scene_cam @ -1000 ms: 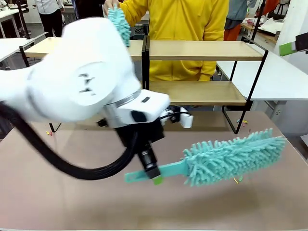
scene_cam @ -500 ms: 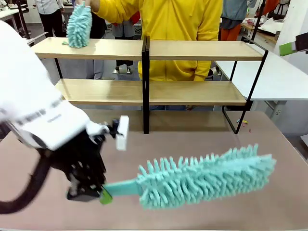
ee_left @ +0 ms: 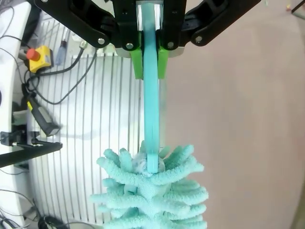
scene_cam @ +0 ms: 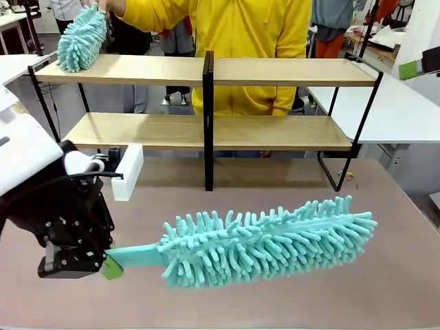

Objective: Clean the shelves.
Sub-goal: Clean another randomly selected level of the Shelf with the Duster.

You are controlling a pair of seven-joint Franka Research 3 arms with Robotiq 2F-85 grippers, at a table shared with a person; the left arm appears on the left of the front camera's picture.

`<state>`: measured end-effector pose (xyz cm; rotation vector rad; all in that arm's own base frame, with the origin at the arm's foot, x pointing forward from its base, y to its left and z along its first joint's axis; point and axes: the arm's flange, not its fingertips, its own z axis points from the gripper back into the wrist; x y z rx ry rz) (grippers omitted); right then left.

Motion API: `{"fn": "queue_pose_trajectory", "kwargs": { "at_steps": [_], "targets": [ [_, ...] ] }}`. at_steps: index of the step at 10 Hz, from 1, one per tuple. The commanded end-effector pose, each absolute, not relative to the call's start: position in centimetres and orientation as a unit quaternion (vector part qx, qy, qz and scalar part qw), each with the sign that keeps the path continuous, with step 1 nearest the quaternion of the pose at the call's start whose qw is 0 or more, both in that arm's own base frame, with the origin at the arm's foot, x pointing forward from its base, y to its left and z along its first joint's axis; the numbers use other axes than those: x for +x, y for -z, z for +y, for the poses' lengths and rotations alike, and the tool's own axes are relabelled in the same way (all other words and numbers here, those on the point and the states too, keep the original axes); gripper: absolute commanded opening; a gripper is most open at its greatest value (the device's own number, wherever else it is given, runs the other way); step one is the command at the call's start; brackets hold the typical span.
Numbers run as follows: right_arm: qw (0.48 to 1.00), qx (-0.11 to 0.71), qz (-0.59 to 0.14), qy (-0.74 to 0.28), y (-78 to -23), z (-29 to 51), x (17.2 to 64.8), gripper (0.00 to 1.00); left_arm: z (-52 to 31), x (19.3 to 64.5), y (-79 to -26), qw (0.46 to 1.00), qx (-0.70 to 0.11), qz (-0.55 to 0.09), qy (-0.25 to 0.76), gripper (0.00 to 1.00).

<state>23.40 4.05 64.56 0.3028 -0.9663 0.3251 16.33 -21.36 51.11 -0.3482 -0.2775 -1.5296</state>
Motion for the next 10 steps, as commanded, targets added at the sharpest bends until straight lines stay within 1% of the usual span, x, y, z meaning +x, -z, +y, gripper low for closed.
{"fn": "queue_pose_trajectory", "kwargs": {
  "at_steps": [1,5,6,7,9,10],
  "targets": [
    [0.861,0.148,-0.461,-0.155,-64.6,4.0,23.4,1.00,-22.1,16.7,-50.7,0.695,-0.171,-0.127,0.687,0.13],
    [0.861,0.148,-0.461,-0.155,-64.6,4.0,23.4,1.00,-22.1,16.7,-50.7,0.695,-0.171,-0.127,0.687,0.13],
    [0.861,0.148,-0.461,-0.155,-64.6,4.0,23.4,1.00,-22.0,16.8,-50.4,0.699,-0.158,-0.117,0.688,0.13],
    [0.861,0.148,-0.461,-0.155,-64.6,4.0,23.4,1.00,-21.9,17.1,-50.7,0.686,-0.160,-0.115,0.700,0.13],
    [0.861,0.148,-0.461,-0.155,-64.6,4.0,23.4,1.00,-21.4,18.6,-51.0,0.684,-0.151,-0.103,0.706,0.13],
    [0.861,0.148,-0.461,-0.155,-64.6,4.0,23.4,1.00,-20.3,19.2,-51.4,0.679,-0.149,-0.106,0.711,0.13]
  ]
}}
